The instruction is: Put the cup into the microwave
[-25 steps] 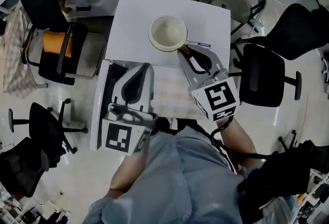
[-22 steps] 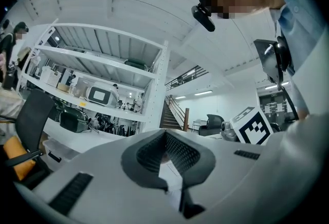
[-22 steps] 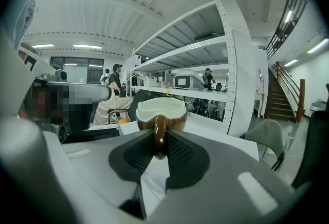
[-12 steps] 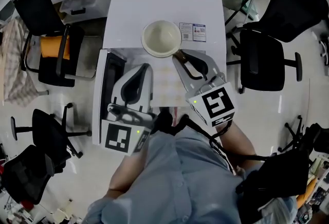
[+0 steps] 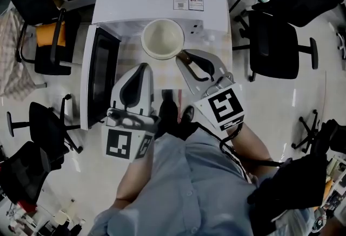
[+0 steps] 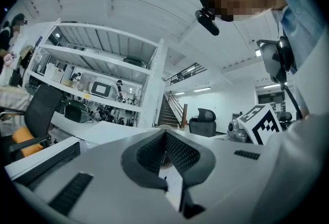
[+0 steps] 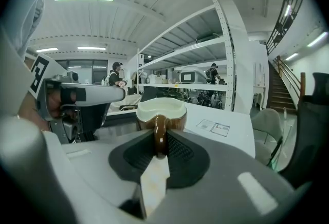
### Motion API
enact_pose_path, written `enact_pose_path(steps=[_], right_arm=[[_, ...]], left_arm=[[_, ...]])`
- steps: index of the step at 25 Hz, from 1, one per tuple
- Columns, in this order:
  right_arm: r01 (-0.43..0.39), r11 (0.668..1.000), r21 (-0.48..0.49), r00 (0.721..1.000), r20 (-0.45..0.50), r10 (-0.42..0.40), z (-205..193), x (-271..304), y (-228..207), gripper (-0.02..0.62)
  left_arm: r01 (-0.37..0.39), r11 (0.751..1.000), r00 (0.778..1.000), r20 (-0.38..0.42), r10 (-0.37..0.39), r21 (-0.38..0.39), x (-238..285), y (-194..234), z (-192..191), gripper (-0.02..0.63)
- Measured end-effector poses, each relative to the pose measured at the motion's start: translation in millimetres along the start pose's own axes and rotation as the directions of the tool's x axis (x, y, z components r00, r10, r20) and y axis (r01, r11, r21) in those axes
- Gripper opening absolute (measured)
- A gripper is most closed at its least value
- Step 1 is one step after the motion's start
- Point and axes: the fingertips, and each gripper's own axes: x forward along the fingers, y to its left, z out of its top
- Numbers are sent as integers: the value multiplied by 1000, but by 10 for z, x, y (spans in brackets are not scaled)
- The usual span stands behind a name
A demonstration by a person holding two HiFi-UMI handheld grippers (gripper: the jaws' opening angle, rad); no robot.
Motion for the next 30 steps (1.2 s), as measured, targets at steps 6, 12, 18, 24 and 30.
enact_pose_path(steps=[6, 12, 18, 24, 30], right_arm=[[-4, 1000, 2, 1000, -19, 4, -187, -250, 149, 48], [0, 1000, 6, 1000, -14, 0, -302, -425, 243, 48], [11, 1000, 15, 1000, -17, -11, -409, -370, 287, 48], [21, 999, 27, 1000, -24, -20, -450, -118, 264, 48], [35, 998, 51, 998, -52, -32, -547, 203, 249, 48]], left_arm=[[2, 1000, 1000, 11, -2, 4, -205, -257, -36, 5], [6, 1000, 1000, 21, -7, 26, -384, -441, -55, 5], [28, 998, 998, 46, -30, 52, -378, -419, -22, 5], [78, 996, 995, 60, -81, 47, -278, -282, -8, 5], [113, 992, 993, 34, -115, 61, -294, -40, -108, 5]])
